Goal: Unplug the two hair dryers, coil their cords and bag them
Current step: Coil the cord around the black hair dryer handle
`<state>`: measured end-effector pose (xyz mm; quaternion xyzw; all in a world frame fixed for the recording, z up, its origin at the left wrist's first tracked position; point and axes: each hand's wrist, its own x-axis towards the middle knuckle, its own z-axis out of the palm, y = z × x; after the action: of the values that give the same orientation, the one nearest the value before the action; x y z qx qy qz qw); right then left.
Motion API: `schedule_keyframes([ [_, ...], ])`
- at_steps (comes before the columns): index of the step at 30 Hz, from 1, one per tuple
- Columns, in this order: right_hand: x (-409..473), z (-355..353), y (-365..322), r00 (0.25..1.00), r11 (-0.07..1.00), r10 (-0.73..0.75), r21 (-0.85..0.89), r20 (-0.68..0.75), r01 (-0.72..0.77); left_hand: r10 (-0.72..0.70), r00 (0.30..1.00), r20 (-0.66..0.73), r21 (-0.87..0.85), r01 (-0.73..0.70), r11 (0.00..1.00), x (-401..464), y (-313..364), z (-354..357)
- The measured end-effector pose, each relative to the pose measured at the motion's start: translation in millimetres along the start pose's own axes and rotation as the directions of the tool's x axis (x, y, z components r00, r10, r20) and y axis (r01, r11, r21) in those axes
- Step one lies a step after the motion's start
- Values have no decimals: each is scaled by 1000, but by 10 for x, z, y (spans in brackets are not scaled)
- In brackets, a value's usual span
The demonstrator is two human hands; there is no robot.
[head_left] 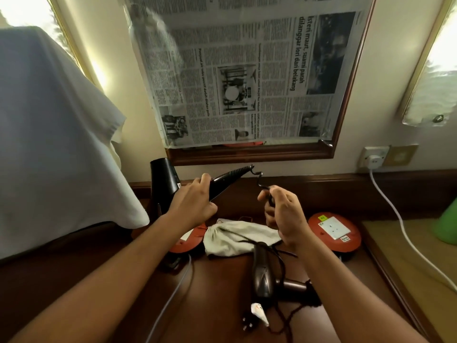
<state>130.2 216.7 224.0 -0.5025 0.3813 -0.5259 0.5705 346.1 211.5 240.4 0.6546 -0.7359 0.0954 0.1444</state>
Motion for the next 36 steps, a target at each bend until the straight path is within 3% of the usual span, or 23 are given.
schedule_keyframes([
  [4,34,-134,28,997,968,-62,-240,43,70,59,998,-21,0,-59,998,48,6,60],
  [7,129,-217,-30,987,869,-152,-467,59,161,109,992,-57,-19,-110,994,97,34,49],
  [11,281,-231,-113,986,820,-166,-550,34,157,141,985,-103,-20,-144,989,218,55,50],
  [13,317,-177,-117,993,886,-119,-451,10,111,139,984,-113,2,-140,990,302,31,79],
  [16,314,-113,-151,999,995,37,-89,20,-35,134,985,-109,32,-132,991,418,-21,93],
  [22,363,37,-87,996,995,74,-63,-46,-77,128,991,-46,15,-128,992,638,-98,84],
  [29,445,128,-3,912,886,311,266,266,-379,171,984,-54,-71,-174,982,816,-194,97],
  [33,586,80,59,868,878,310,232,389,-418,199,979,-47,-84,-202,976,867,-260,122],
  [36,672,-1,90,881,904,325,159,344,-396,202,978,-45,-103,-206,973,887,-272,132],
])
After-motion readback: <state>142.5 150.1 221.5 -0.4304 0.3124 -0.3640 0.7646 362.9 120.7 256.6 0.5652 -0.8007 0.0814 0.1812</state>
